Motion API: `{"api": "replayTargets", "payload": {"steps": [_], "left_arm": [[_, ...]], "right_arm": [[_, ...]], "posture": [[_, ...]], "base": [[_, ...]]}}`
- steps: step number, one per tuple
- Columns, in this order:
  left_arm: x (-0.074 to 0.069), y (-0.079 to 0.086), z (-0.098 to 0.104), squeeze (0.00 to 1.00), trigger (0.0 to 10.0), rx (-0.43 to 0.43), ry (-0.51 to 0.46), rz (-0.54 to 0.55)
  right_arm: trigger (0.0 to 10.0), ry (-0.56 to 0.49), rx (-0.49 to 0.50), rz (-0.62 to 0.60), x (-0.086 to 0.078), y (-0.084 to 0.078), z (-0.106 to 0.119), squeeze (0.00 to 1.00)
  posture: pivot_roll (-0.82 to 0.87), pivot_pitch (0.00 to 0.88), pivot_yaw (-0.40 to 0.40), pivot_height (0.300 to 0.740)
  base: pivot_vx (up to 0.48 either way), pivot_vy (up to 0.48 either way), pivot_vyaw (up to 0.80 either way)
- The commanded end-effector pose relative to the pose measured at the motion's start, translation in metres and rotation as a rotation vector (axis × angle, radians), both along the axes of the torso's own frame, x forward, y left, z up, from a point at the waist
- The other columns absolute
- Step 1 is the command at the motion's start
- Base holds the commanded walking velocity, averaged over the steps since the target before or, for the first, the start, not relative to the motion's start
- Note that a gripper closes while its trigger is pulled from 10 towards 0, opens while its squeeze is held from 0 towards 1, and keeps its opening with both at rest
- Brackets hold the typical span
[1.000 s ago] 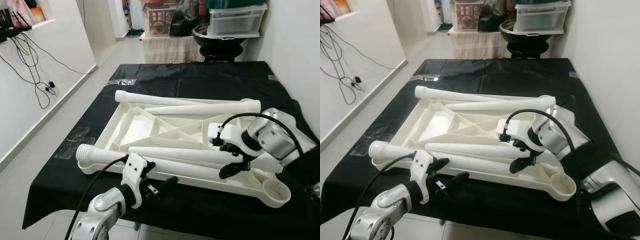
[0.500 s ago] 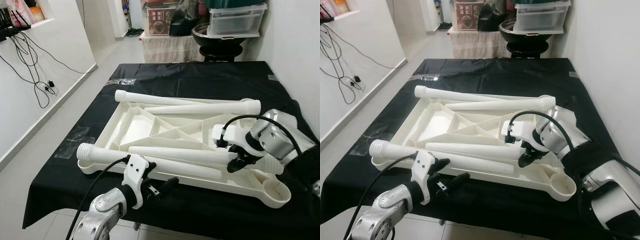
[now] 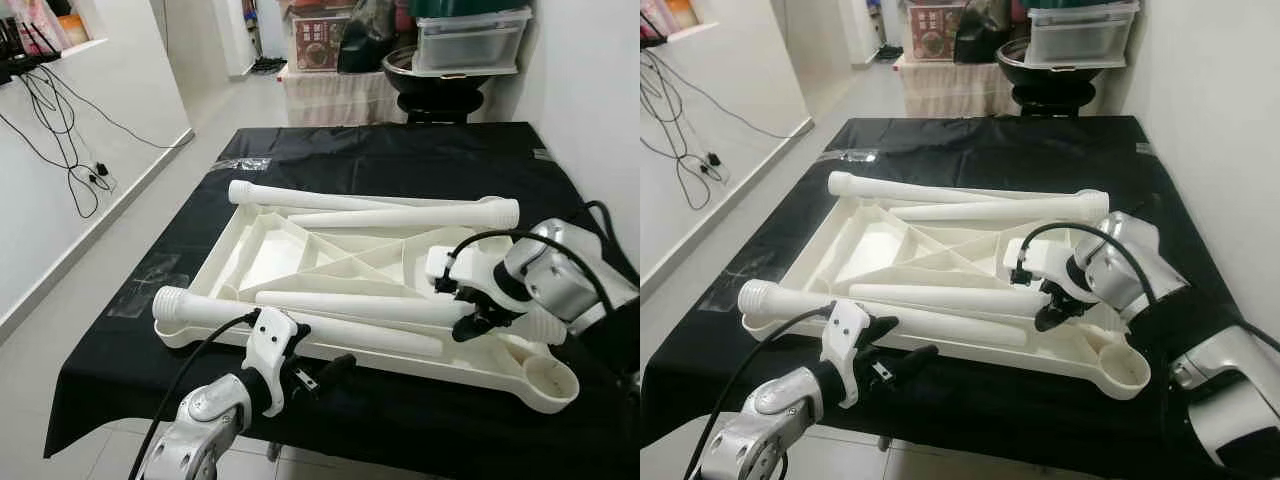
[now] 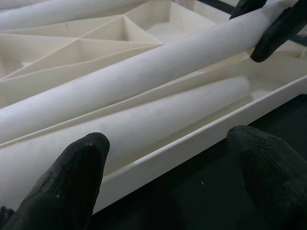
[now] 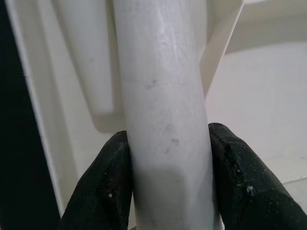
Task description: Building children table
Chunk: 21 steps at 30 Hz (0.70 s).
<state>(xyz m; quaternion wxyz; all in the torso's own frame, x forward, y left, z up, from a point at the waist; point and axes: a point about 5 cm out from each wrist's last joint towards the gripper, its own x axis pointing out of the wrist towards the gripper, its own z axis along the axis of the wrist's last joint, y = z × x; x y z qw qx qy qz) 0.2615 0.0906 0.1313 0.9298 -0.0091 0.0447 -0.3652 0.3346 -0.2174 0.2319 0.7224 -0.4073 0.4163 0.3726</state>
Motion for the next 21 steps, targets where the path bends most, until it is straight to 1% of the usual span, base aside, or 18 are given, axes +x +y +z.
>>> {"api": "replayTargets", "payload": {"steps": [1,3,4,6,7,8,9,11,12,13,14,15,16,18,19,21], "left_arm": [[0.002,0.005,0.008,0.0,10.0,-0.002,-0.023,0.012],[0.006,0.005,0.026,0.0,10.0,-0.02,-0.077,0.012],[0.006,0.005,0.026,0.0,10.0,-0.02,-0.077,0.012],[0.009,0.002,0.046,0.0,10.0,-0.063,-0.131,0.01],[0.009,0.002,0.046,0.0,10.0,-0.063,-0.131,0.01],[0.01,0.002,0.054,0.0,10.0,-0.085,-0.152,0.009],[0.01,0.002,0.054,0.0,10.0,-0.085,-0.152,0.009],[0.011,0.001,0.066,0.0,10.0,-0.124,-0.178,0.014],[0.013,0.002,0.072,0.0,10.0,-0.157,-0.184,0.024],[0.013,0.002,0.072,0.0,10.0,-0.157,-0.184,0.024],[0.014,0.003,0.076,0.0,10.0,-0.179,-0.187,0.031],[0.016,0.005,0.079,0.0,10.0,-0.209,-0.184,0.048],[0.016,0.005,0.079,0.0,10.0,-0.209,-0.184,0.048],[0.024,0.013,0.086,0.0,10.0,-0.295,-0.165,0.12],[0.024,0.013,0.086,0.0,10.0,-0.295,-0.165,0.12],[0.032,0.02,0.093,0.0,10.0,-0.406,-0.134,0.175]], "right_arm": [[0.0,-0.068,0.065,-0.031,0.001,-0.003,0.018,0.0],[0.0,-0.094,0.132,-0.035,-0.001,-0.008,0.029,0.0],[0.0,-0.094,0.132,-0.035,-0.001,-0.008,0.029,0.0],[0.0,-0.13,0.182,-0.05,-0.001,-0.013,0.038,0.0],[0.0,-0.13,0.182,-0.05,-0.001,-0.013,0.038,0.0],[0.0,-0.146,0.198,-0.056,0.0,-0.015,0.041,0.0],[0.0,-0.146,0.198,-0.056,0.0,-0.015,0.041,0.0],[0.0,-0.168,0.225,-0.071,0.0,-0.018,0.044,0.0],[0.0,-0.185,0.252,-0.078,0.0,-0.018,0.045,0.0],[0.0,-0.185,0.252,-0.078,0.0,-0.018,0.045,0.0],[0.0,-0.197,0.271,-0.083,0.0,-0.018,0.046,0.0],[0.0,-0.217,0.312,-0.087,0.0,-0.017,0.047,0.0],[0.0,-0.217,0.312,-0.087,0.0,-0.017,0.047,0.0],[0.0,-0.281,0.452,-0.074,0.002,-0.008,0.051,0.0],[0.0,-0.281,0.452,-0.074,0.002,-0.008,0.051,0.0],[0.0,-0.329,0.607,-0.049,0.001,0.005,0.055,0.0]], "posture": [[-0.11,0.054,0.063,0.74],[-0.11,0.056,0.067,0.74],[-0.11,0.056,0.067,0.74],[-0.11,0.049,0.071,0.74],[-0.11,0.049,0.071,0.74],[-0.11,0.047,0.072,0.74],[-0.11,0.047,0.072,0.74],[-0.1,0.046,0.075,0.74],[-0.1,0.045,0.077,0.74],[-0.1,0.045,0.077,0.74],[-0.1,0.045,0.077,0.74],[-0.1,0.044,0.077,0.74],[-0.1,0.044,0.077,0.74],[-0.1,0.044,0.077,0.74],[-0.1,0.044,0.077,0.74],[-0.1,0.046,0.077,0.74]], "base": [[0.0,0.0,0.0],[0.0,0.0,0.0],[0.0,0.0,0.0],[0.0,0.0,0.0],[0.0,0.0,0.0],[0.0,0.0,0.0],[0.0,0.0,0.0],[0.0,0.0,0.0],[0.0,0.0,0.0],[0.0,0.0,0.0],[0.0,0.0,0.0],[0.0,0.0,0.0],[0.0,0.0,0.0],[0.0,0.0,0.0],[0.0,0.0,0.0],[0.0,0.0,0.0]]}}
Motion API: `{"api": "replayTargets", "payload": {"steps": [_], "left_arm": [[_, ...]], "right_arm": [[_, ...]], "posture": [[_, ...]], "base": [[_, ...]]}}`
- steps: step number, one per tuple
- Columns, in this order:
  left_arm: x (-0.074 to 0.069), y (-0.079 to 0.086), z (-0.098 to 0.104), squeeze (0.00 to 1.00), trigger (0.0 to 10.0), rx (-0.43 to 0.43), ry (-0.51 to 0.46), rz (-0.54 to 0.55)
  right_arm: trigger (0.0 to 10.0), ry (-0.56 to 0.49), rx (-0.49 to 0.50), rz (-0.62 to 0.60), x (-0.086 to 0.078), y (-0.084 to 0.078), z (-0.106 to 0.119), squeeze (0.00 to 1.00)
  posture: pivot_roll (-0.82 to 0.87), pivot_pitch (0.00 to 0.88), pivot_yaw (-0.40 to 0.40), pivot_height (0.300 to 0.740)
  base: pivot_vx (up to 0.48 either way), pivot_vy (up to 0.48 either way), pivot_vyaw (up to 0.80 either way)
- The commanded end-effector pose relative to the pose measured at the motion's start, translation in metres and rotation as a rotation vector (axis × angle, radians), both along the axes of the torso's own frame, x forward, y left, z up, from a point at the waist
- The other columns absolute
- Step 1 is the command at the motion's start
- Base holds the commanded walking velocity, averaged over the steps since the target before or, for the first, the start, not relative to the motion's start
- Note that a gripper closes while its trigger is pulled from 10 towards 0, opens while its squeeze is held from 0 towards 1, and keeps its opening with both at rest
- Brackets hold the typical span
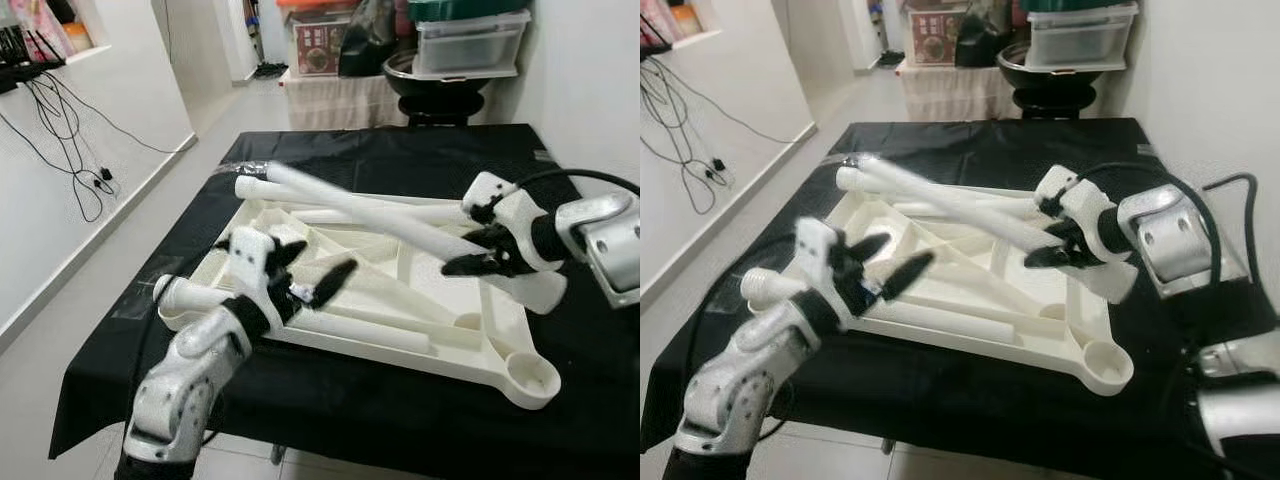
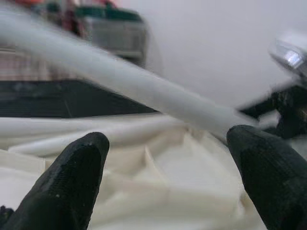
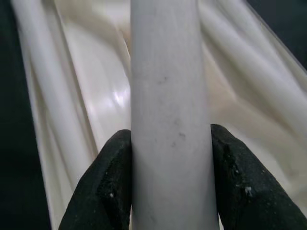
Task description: Building children table
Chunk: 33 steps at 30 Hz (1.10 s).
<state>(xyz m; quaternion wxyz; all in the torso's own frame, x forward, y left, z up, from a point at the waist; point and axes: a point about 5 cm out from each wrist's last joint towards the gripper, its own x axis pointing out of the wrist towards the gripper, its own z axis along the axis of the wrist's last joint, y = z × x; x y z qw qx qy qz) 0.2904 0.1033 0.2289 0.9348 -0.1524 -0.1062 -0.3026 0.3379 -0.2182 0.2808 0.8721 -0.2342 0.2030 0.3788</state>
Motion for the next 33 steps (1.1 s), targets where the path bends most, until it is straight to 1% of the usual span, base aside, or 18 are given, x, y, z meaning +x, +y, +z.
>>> {"api": "replayTargets", "payload": {"steps": [1,3,4,6,7,8,9,11,14,15,16,23,24,25,26,27,32,33], "left_arm": [[0.003,0.007,-0.004,0.0,10.0,-0.038,0.046,0.027],[0.01,0.013,0.007,0.0,10.0,-0.147,0.056,0.047],[0.01,0.013,0.007,0.0,10.0,-0.147,0.056,0.047],[0.016,0.016,0.013,0.0,10.0,-0.229,0.071,0.059],[0.019,0.018,0.015,0.0,10.0,-0.258,0.077,0.065],[0.019,0.018,0.015,0.0,10.0,-0.258,0.077,0.065],[0.023,0.02,0.02,0.0,10.0,-0.291,0.081,0.065],[0.024,0.02,0.022,0.0,10.0,-0.3,0.079,0.062],[0.03,0.02,0.038,0.0,10.0,-0.332,0.047,0.022],[0.03,0.02,0.038,0.0,10.0,-0.332,0.047,0.022],[0.033,0.016,0.048,0.0,10.0,-0.338,0.028,-0.009],[0.038,0.009,0.063,0.0,10.0,-0.362,0.018,-0.057],[0.038,0.009,0.063,0.0,10.0,-0.362,0.018,-0.057],[0.039,0.007,0.065,0.0,9.2,-0.373,0.014,-0.068],[0.039,0.007,0.065,0.0,9.2,-0.373,0.014,-0.068],[0.038,0.006,0.069,0.0,0.0,-0.395,0.002,-0.084],[0.035,0.005,0.073,0.0,0.0,-0.413,-0.012,-0.103],[0.035,0.006,0.073,0.0,0.0,-0.418,-0.014,-0.105]], "right_arm": [[0.0,-0.035,0.057,0.026,-0.002,0.006,0.006,0.0],[0.0,-0.087,0.195,0.084,-0.008,0.021,0.007,0.0],[0.0,-0.087,0.195,0.084,-0.008,0.021,0.007,0.0],[0.0,-0.108,0.251,0.125,-0.014,0.031,0.005,0.0],[0.0,-0.104,0.255,0.145,-0.016,0.035,0.003,0.0],[0.0,-0.104,0.255,0.145,-0.016,0.035,0.003,0.0],[0.0,-0.094,0.253,0.168,-0.018,0.041,-0.002,0.0],[0.0,-0.089,0.251,0.175,-0.019,0.043,-0.004,0.0],[0.0,-0.073,0.264,0.224,-0.024,0.056,-0.01,0.0],[0.0,-0.073,0.264,0.224,-0.024,0.056,-0.01,0.0],[0.0,-0.068,0.271,0.247,-0.027,0.064,-0.013,0.0],[0.0,-0.048,0.276,0.297,-0.034,0.08,-0.021,0.0],[0.0,-0.048,0.276,0.297,-0.034,0.08,-0.021,0.0],[0.0,-0.043,0.278,0.299,-0.034,0.082,-0.024,0.0],[0.0,-0.043,0.278,0.299,-0.034,0.082,-0.024,0.0],[0.0,-0.039,0.281,0.291,-0.033,0.084,-0.027,0.0],[0.0,-0.04,0.287,0.267,-0.031,0.084,-0.029,0.0],[10.0,-0.046,0.302,0.24,-0.028,0.085,-0.03,0.0]], "posture": [[-0.1,0.046,0.077,0.74],[-0.09,0.054,0.082,0.74],[-0.09,0.054,0.082,0.74],[-0.09,0.056,0.084,0.74],[-0.09,0.059,0.085,0.74],[-0.09,0.059,0.085,0.74],[-0.09,0.061,0.087,0.74],[-0.09,0.061,0.087,0.74],[-0.09,0.062,0.088,0.74],[-0.09,0.062,0.088,0.74],[-0.08,0.06,0.088,0.74],[-0.08,0.058,0.098,0.74],[-0.08,0.058,0.098,0.74],[-0.08,0.057,0.096,0.74],[-0.08,0.057,0.096,0.74],[-0.09,0.057,0.094,0.74],[-0.1,0.059,0.09,0.74],[-0.1,0.062,0.086,0.74]], "base": [[0.0,0.0,0.0],[0.0,0.0,0.0],[0.0,0.0,0.0],[0.0,0.0,0.0],[0.0,0.0,0.0],[0.0,0.0,0.0],[0.0,0.0,0.0],[0.0,0.0,0.0],[0.0,0.0,0.0],[0.0,0.0,0.0],[0.0,0.0,0.0],[0.0,0.0,0.0],[0.0,0.0,0.0],[0.0,0.0,0.0],[0.0,0.0,0.0],[0.0,0.0,0.0],[0.0,0.0,0.0],[0.0,0.0,0.0]]}}
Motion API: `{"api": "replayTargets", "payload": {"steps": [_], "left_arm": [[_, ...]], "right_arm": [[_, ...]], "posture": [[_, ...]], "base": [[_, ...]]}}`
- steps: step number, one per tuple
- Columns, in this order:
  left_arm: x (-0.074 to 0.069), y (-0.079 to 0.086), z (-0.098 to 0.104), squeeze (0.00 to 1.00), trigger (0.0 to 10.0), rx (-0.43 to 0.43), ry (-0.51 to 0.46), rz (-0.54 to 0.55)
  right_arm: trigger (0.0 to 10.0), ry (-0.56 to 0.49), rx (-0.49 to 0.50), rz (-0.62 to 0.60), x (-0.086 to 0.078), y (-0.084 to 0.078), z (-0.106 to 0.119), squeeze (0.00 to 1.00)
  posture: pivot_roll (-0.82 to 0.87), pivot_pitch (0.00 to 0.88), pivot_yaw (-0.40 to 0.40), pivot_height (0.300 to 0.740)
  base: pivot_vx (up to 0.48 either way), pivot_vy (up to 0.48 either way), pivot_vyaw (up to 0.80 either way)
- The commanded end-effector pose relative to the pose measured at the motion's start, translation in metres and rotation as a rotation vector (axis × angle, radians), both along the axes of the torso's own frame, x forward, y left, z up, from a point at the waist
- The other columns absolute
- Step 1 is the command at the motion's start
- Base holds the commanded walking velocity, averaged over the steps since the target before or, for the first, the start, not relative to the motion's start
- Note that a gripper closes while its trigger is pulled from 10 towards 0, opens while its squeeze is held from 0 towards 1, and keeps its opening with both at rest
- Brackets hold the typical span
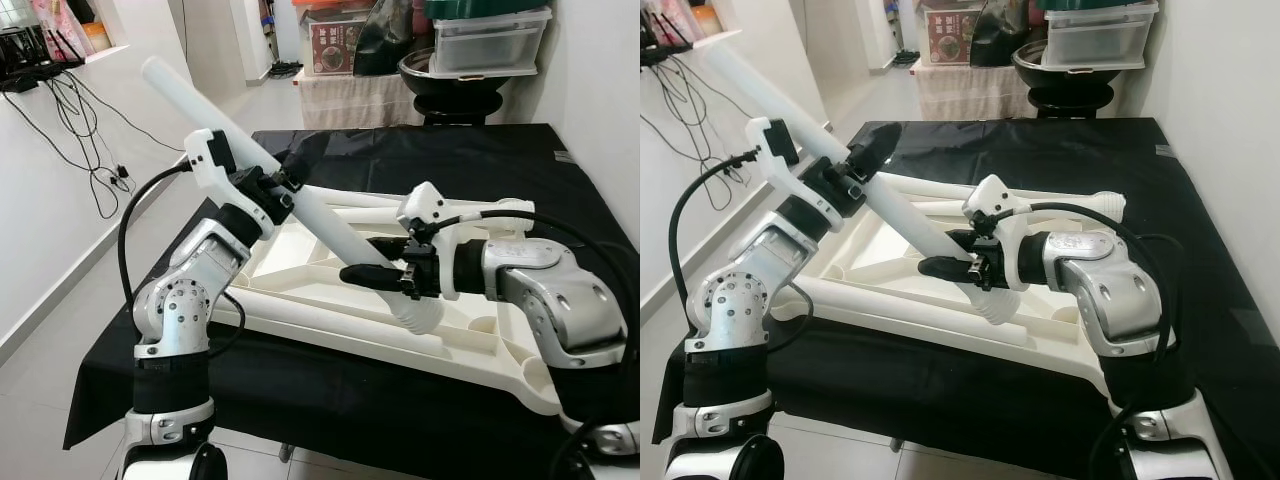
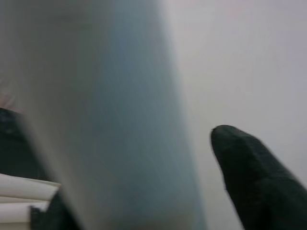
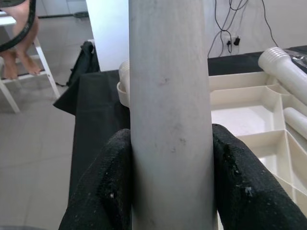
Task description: Building children table
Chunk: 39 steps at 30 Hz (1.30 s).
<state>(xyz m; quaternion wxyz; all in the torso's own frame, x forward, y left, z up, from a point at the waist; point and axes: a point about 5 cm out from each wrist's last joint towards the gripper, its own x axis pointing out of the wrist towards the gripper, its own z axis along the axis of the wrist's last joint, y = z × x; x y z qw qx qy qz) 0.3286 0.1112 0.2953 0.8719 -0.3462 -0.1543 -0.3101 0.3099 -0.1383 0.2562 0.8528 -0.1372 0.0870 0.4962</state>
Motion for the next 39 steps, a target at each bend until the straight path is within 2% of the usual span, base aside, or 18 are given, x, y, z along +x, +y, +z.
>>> {"api": "replayTargets", "payload": {"steps": [1,6,7,11,12,14,15,19,23,24,25,27,29,30,33,35,36,39], "left_arm": [[-0.004,-0.001,0.007,0.0,0.0,-0.012,-0.03,-0.022],[-0.003,0.001,0.009,0.0,0.0,-0.015,-0.031,-0.023],[-0.004,0.003,0.012,0.0,0.0,-0.007,-0.044,-0.028],[-0.004,0.004,0.014,0.0,0.0,-0.004,-0.05,-0.03],[-0.003,0.004,0.015,0.0,0.0,-0.001,-0.054,-0.032],[-0.002,0.005,0.015,0.0,0.0,0.001,-0.057,-0.033],[0.0,0.005,0.016,0.0,0.0,0.007,-0.061,-0.038],[0.001,0.004,0.017,0.0,0.0,0.021,-0.066,-0.051],[0.0,-0.001,0.021,0.0,0.0,0.064,-0.092,-0.121],[-0.006,-0.013,0.026,0.0,0.0,0.185,-0.16,-0.259],[-0.006,-0.013,0.026,0.0,0.0,0.185,-0.16,-0.259],[-0.01,-0.021,0.027,0.0,0.0,0.273,-0.197,-0.34],[-0.01,-0.025,0.029,0.0,0.0,0.315,-0.22,-0.373],[-0.01,-0.028,0.03,0.0,0.0,0.346,-0.238,-0.395],[-0.009,-0.035,0.036,0.0,0.0,0.401,-0.289,-0.424],[-0.01,-0.04,0.042,0.0,0.0,0.407,-0.323,-0.442],[-0.013,-0.045,0.049,0.0,0.0,0.408,-0.371,-0.469],[-0.014,-0.046,0.051,0.0,0.0,0.414,-0.392,-0.491]], "right_arm": [[10.0,0.02,0.014,-0.013,0.003,0.005,-0.006,0.0],[10.0,0.02,0.049,-0.058,0.008,0.006,-0.008,0.0],[10.0,-0.026,0.088,-0.071,0.011,0.011,-0.009,0.0],[10.0,-0.069,0.116,-0.072,0.011,0.013,-0.008,0.0],[10.0,-0.126,0.128,-0.06,0.011,0.016,-0.008,0.0],[10.0,-0.147,0.142,-0.061,0.011,0.019,-0.009,0.0],[10.0,-0.134,0.184,-0.02,0.008,0.024,-0.013,1.0],[10.0,-0.101,0.214,0.033,0.003,0.028,-0.016,1.0],[10.0,-0.099,0.216,0.058,0.001,0.032,-0.02,1.0],[10.0,-0.092,0.197,0.09,0.0,0.043,-0.027,1.0],[10.0,-0.092,0.197,0.09,0.0,0.043,-0.027,1.0],[10.0,-0.084,0.164,0.089,0.004,0.052,-0.033,1.0],[10.0,-0.076,0.122,0.08,0.007,0.058,-0.039,1.0],[10.0,-0.062,0.088,0.065,0.01,0.061,-0.044,0.02],[10.0,-0.027,0.054,0.033,0.016,0.068,-0.052,0.0],[10.0,-0.009,0.075,0.02,0.016,0.073,-0.052,0.0],[10.0,0.015,0.125,0.023,0.016,0.079,-0.05,0.0],[10.0,0.022,0.16,0.038,0.014,0.082,-0.048,0.0]], "posture": [[-0.1,0.061,0.086,0.74],[-0.1,0.061,0.086,0.74],[-0.1,0.059,0.087,0.74],[-0.1,0.059,0.087,0.74],[-0.1,0.054,0.084,0.74],[-0.1,0.047,0.084,0.74],[-0.1,0.039,0.088,0.74],[-0.09,0.033,0.087,0.74],[-0.09,0.026,0.085,0.74],[-0.08,0.018,0.08,0.74],[-0.08,0.018,0.08,0.74],[-0.08,0.028,0.072,0.74],[-0.08,0.021,0.071,0.74],[-0.09,0.0,0.071,0.74],[-0.08,0.001,0.067,0.74],[-0.08,0.0,0.067,0.74],[-0.08,0.0,0.068,0.74],[-0.09,0.0,0.068,0.74]], "base": [[0.0,0.0,0.0],[0.0,0.0,0.0],[0.0,0.0,0.0],[0.0,0.0,0.0],[0.0,0.0,0.0],[0.0,0.0,0.0],[0.0,0.0,0.0],[0.0,0.0,0.0],[0.0,0.0,0.0],[0.0,0.0,0.0],[0.0,0.0,0.0],[0.0,0.0,0.0],[0.0,0.0,0.0],[0.0,0.0,0.0],[0.0,0.0,0.0],[0.0,0.0,0.0],[0.0,0.0,0.0],[0.0,0.0,0.0]]}}
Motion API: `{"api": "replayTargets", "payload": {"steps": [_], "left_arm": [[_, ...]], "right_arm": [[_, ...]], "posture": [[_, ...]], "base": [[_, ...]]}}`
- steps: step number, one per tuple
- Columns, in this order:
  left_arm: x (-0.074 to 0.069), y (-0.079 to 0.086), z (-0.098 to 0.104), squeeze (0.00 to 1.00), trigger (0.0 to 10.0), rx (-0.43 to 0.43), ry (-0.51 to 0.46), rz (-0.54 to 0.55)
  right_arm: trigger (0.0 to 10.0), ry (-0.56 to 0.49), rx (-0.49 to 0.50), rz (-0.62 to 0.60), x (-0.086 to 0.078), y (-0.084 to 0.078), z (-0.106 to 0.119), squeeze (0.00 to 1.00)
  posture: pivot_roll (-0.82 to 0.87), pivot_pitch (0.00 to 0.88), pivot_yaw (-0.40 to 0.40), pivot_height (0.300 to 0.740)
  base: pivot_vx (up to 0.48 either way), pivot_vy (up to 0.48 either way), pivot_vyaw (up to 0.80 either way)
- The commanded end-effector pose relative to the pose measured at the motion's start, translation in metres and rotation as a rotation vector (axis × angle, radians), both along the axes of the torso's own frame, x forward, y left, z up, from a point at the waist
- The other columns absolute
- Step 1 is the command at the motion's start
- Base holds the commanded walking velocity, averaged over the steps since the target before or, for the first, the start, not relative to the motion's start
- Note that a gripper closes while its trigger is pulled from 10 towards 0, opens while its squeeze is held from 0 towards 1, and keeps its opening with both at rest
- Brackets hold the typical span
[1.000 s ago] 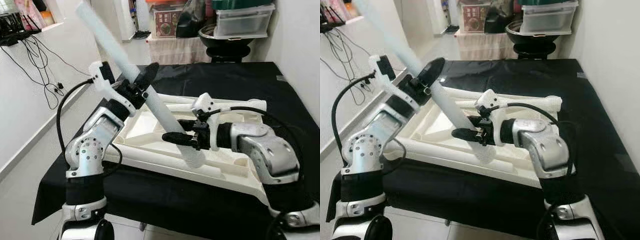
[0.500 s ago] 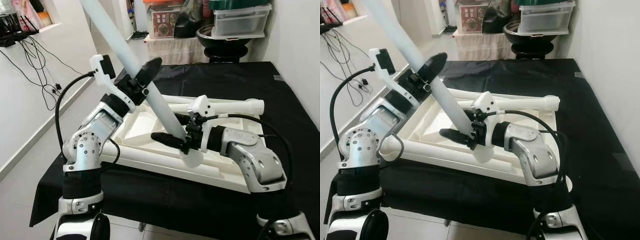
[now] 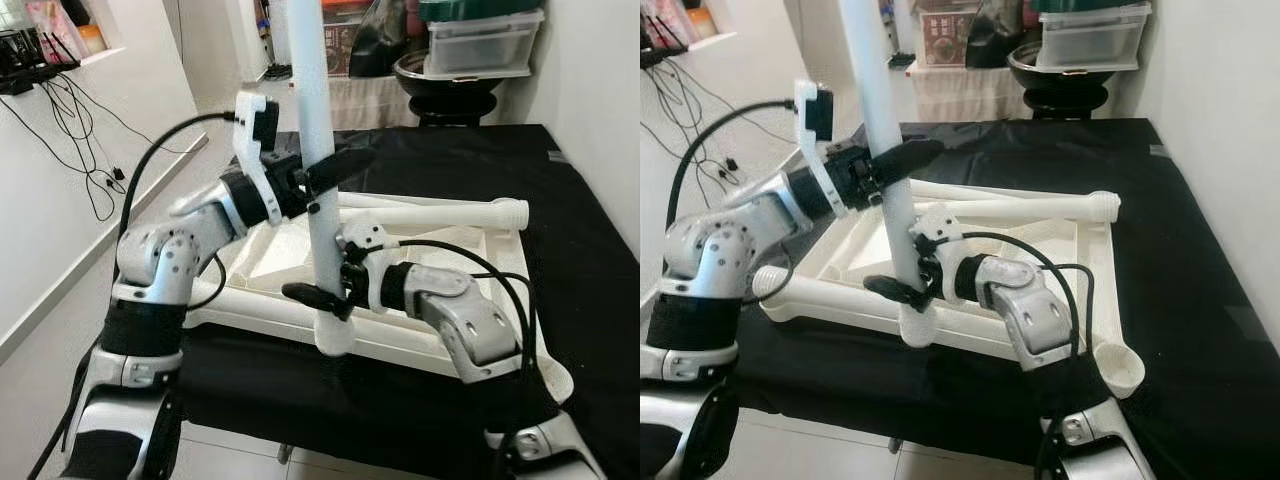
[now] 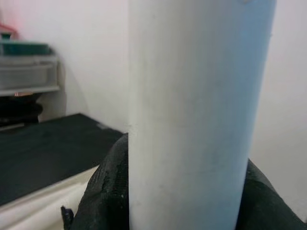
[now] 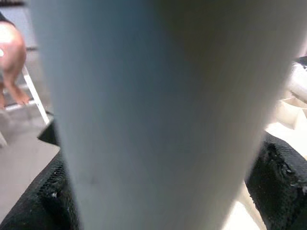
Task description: Building children table
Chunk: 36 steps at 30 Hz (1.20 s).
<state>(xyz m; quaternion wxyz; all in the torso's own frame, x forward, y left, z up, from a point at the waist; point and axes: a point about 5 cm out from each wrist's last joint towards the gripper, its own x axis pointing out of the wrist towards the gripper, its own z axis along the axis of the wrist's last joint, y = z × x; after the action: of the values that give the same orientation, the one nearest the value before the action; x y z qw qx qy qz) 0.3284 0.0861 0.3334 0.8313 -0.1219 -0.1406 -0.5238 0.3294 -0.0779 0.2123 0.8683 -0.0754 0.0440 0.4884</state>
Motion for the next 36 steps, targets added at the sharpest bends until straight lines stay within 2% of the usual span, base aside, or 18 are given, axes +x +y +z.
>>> {"api": "replayTargets", "payload": {"steps": [1,6,7,10,11,14,19,27,28,29,30,31,35,36], "left_arm": [[-0.014,-0.021,0.013,0.0,0.0,-0.021,-0.071,-0.17],[-0.021,-0.025,0.019,0.0,0.0,-0.039,-0.126,-0.232],[-0.023,-0.026,0.021,0.0,0.0,-0.052,-0.142,-0.252],[-0.024,-0.026,0.022,0.0,0.0,-0.058,-0.153,-0.264],[-0.025,-0.026,0.023,0.0,0.0,-0.066,-0.162,-0.279],[-0.027,-0.027,0.025,0.0,0.0,-0.074,-0.178,-0.304],[-0.025,-0.027,0.029,0.0,0.0,-0.089,-0.191,-0.308],[-0.019,-0.021,0.037,0.0,0.0,-0.161,-0.203,-0.242],[-0.017,-0.021,0.037,0.0,5.5,-0.168,-0.203,-0.213],[-0.016,-0.02,0.037,0.63,10.0,-0.175,-0.209,-0.189],[-0.016,-0.02,0.037,0.63,10.0,-0.175,-0.209,-0.189],[-0.015,-0.018,0.036,1.0,10.0,-0.189,-0.207,-0.187],[-0.014,-0.011,0.036,1.0,10.0,-0.218,-0.199,-0.157],[-0.012,-0.003,0.036,1.0,10.0,-0.244,-0.19,-0.117]], "right_arm": [[10.0,0.034,0.009,0.069,-0.005,0.021,-0.004,0.0],[10.0,0.056,0.079,0.117,-0.01,0.027,-0.002,0.0],[4.1,0.061,0.115,0.13,-0.012,0.029,-0.001,0.0],[4.1,0.063,0.135,0.136,-0.012,0.031,0.0,0.0],[0.0,0.053,0.163,0.152,-0.013,0.033,0.002,0.0],[0.0,-0.005,0.224,0.174,-0.015,0.038,0.011,0.0],[0.0,-0.056,0.188,0.173,-0.015,0.04,0.012,0.0],[0.0,-0.104,0.196,0.113,-0.009,0.035,0.016,0.0],[0.0,-0.108,0.198,0.099,-0.008,0.033,0.016,0.0],[0.0,-0.11,0.2,0.082,-0.006,0.031,0.016,0.0],[0.0,-0.11,0.2,0.082,-0.006,0.031,0.016,0.0],[0.0,-0.109,0.203,0.051,-0.003,0.028,0.016,0.0],[0.0,-0.109,0.213,-0.007,0.002,0.022,0.016,0.0],[0.0,-0.103,0.231,-0.05,0.006,0.018,0.018,0.0]], "posture": [[-0.09,0.0,0.068,0.74],[-0.09,0.0,0.06,0.74],[-0.09,0.0,0.059,0.74],[-0.09,0.0,0.059,0.74],[-0.09,0.001,0.061,0.74],[-0.09,0.007,0.066,0.74],[-0.08,0.011,0.073,0.74],[-0.09,0.017,0.085,0.74],[-0.09,0.018,0.084,0.74],[-0.1,0.018,0.083,0.74],[-0.1,0.018,0.083,0.74],[-0.1,0.019,0.079,0.74],[-0.11,0.024,0.08,0.74],[-0.12,0.027,0.08,0.74]], "base": [[0.0,0.0,0.0],[0.0,0.0,0.0],[0.0,0.0,0.0],[0.0,0.0,0.0],[0.0,0.0,0.0],[0.0,0.0,0.0],[0.0,0.0,0.0],[0.0,0.0,0.0],[0.0,0.0,0.0],[0.0,0.0,0.0],[0.0,0.0,0.0],[0.0,0.0,0.0],[0.0,0.0,0.0],[0.0,0.0,0.0]]}}
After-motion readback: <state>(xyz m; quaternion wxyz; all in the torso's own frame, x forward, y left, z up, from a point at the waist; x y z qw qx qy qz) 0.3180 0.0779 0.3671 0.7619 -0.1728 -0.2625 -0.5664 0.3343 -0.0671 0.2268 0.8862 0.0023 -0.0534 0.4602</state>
